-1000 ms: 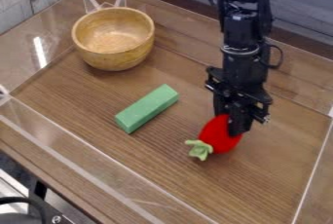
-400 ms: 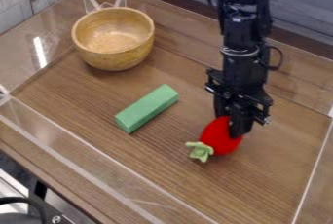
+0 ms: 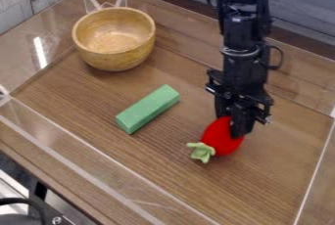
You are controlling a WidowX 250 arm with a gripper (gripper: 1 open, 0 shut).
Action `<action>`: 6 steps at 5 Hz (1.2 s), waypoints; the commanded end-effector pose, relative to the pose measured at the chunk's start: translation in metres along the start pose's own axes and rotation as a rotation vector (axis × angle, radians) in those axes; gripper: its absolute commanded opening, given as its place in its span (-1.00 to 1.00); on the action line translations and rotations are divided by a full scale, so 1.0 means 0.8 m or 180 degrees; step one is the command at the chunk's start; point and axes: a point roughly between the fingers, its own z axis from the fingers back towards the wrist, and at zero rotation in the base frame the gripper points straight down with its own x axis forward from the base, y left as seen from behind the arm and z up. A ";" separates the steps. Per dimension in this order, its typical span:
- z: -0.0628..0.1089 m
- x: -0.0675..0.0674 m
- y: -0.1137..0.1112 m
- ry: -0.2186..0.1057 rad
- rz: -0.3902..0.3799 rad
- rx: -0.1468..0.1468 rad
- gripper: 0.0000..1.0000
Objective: Move the red object to the right side of the table
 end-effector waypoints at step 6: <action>0.003 0.015 -0.001 -0.0129 0.0045 -0.0031 -1.00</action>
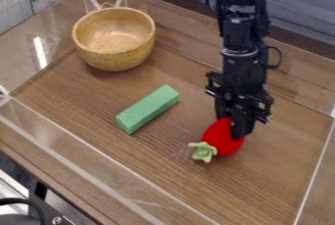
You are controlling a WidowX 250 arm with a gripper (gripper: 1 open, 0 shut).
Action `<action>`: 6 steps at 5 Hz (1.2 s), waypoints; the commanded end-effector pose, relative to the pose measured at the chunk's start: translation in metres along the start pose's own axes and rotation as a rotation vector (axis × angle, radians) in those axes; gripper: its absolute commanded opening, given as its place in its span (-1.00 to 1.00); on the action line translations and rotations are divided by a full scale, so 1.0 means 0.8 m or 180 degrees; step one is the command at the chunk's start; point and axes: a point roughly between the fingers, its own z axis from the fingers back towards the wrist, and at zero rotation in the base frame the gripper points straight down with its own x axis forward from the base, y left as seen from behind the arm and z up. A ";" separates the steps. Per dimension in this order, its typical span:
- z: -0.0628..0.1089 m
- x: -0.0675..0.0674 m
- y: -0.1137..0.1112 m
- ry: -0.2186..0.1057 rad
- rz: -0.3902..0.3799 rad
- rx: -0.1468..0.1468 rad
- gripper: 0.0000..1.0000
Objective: Move the red object to the right side of the table
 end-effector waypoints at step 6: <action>-0.016 0.031 -0.025 -0.0061 -0.0090 0.0026 -1.00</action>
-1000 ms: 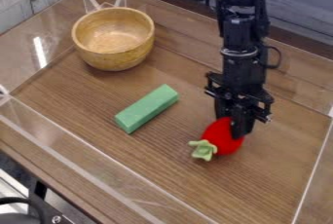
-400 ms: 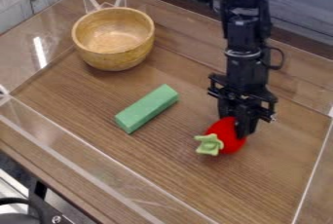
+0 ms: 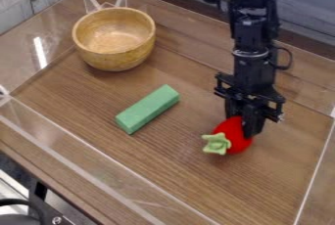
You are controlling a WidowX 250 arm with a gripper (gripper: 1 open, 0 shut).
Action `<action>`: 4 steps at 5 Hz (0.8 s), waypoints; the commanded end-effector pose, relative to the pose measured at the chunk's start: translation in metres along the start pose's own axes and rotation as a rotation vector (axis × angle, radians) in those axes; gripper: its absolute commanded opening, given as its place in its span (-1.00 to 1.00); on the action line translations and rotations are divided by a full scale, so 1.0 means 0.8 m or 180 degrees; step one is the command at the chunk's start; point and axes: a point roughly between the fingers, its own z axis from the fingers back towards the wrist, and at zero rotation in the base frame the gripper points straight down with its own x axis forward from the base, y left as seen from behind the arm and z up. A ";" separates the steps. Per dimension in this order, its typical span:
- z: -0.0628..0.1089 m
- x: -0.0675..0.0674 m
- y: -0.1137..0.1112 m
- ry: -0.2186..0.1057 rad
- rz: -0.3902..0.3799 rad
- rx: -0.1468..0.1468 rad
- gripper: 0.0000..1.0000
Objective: Move the red object to the right side of the table
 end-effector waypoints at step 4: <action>-0.002 0.006 -0.016 0.0056 -0.0101 0.0026 -1.00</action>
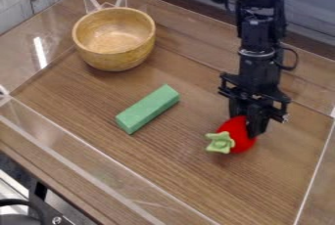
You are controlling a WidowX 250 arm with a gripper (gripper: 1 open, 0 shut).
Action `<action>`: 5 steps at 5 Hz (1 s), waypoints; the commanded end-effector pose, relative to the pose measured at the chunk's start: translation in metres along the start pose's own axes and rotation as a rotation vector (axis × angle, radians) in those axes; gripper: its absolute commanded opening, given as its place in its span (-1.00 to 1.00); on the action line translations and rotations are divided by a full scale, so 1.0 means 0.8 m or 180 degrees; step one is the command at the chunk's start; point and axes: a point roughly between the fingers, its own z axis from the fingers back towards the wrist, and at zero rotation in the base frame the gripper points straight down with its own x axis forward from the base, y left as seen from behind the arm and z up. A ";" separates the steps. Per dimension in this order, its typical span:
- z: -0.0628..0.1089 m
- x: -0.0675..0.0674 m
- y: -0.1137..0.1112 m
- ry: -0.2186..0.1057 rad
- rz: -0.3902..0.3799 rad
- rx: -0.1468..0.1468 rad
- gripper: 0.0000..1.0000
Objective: Move the red object to the right side of the table
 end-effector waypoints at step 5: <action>0.000 0.002 -0.016 0.0136 -0.0100 0.0020 -1.00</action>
